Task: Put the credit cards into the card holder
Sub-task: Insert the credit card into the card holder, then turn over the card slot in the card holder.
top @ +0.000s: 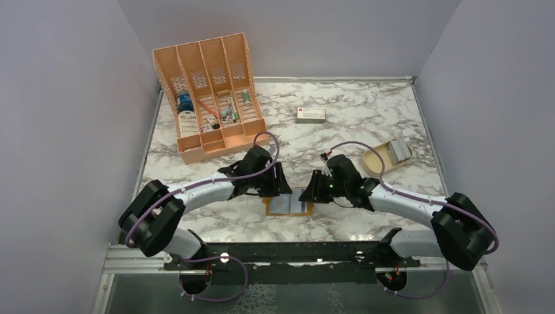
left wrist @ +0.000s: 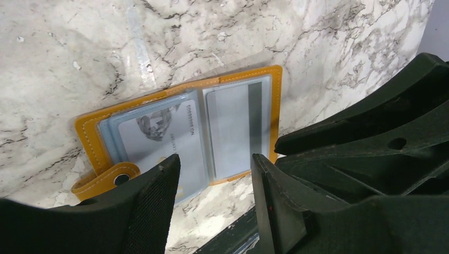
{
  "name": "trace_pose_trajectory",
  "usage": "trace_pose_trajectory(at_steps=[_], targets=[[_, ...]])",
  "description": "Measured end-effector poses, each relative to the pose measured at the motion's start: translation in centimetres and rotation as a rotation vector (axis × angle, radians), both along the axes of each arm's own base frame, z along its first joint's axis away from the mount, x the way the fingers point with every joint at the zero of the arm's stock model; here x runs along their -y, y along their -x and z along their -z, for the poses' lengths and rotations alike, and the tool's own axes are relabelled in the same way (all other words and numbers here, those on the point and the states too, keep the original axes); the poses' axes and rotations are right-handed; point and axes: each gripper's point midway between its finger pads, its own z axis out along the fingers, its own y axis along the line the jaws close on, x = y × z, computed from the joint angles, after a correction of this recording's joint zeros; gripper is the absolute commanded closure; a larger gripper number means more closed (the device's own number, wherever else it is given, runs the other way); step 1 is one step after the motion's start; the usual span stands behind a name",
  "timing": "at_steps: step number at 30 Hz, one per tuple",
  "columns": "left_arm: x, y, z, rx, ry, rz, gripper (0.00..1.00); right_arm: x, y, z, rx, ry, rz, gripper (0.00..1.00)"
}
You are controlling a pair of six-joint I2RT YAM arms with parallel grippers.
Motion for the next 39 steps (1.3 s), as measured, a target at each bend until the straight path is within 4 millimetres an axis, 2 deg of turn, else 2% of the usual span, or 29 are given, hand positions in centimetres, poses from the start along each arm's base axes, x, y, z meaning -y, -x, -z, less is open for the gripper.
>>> trace_pose_trajectory(at_steps=[4,13,20,25,39], targets=[[-0.4,0.5,0.8,-0.013,0.010,0.004,0.44,-0.6,0.0,0.9,-0.014,0.015,-0.014,0.76],[-0.8,0.2,1.1,0.023,-0.012,0.022,0.42,-0.1,0.3,3.8,-0.071,0.073,-0.013,0.77],[-2.2,0.0,2.3,0.034,-0.088,0.008,0.42,-0.2,0.3,3.9,-0.059,0.062,-0.013,0.77],[-2.9,0.0,2.4,0.049,-0.116,-0.002,0.42,-0.2,0.2,3.9,-0.055,0.059,-0.012,0.78],[-2.9,0.2,2.6,0.048,-0.099,-0.001,0.42,-0.2,0.2,3.9,-0.053,0.058,-0.012,0.78]])
